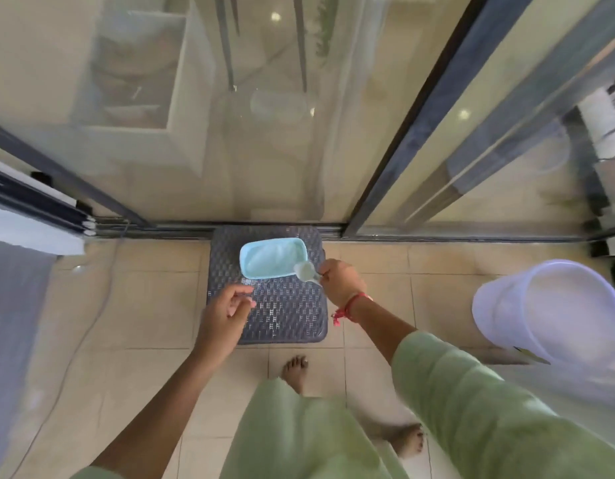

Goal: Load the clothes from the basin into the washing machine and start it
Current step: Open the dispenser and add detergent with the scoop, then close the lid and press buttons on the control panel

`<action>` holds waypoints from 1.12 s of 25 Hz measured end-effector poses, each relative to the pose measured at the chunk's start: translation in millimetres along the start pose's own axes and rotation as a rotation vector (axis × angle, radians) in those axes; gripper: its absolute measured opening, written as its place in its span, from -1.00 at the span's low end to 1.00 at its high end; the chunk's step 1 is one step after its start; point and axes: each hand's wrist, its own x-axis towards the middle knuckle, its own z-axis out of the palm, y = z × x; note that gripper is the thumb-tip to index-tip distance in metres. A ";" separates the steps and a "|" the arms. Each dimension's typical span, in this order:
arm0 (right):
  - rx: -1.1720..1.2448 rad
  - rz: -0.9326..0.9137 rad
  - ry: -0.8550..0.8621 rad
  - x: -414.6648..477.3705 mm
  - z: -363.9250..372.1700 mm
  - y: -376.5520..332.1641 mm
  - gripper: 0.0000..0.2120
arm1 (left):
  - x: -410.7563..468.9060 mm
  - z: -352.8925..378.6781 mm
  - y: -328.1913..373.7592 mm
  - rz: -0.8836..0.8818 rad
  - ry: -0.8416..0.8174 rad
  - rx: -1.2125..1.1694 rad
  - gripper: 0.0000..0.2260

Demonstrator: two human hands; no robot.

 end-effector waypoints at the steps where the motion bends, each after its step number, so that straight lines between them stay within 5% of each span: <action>1: -0.081 -0.023 0.008 18.4 7.5 -8.9 -0.79 | 4.4 -0.6 -9.5 -0.003 -0.004 0.005 -0.84; 10: -0.338 -0.140 0.029 99.1 84.2 -34.7 -0.71 | 29.6 6.2 -53.6 -0.083 0.041 -0.035 -0.81; 16: 0.078 -0.164 0.244 31.9 55.1 5.3 -0.61 | 28.3 16.6 -28.3 -0.083 0.008 0.004 -0.84; 22: 0.411 -0.068 0.742 -90.2 -57.3 107.9 -0.58 | 18.5 96.5 82.8 0.089 -0.142 -0.054 -0.81; 28: 0.516 0.087 1.198 -245.0 -175.7 225.7 -0.58 | -72.5 257.9 233.6 0.438 -0.518 -0.027 -0.81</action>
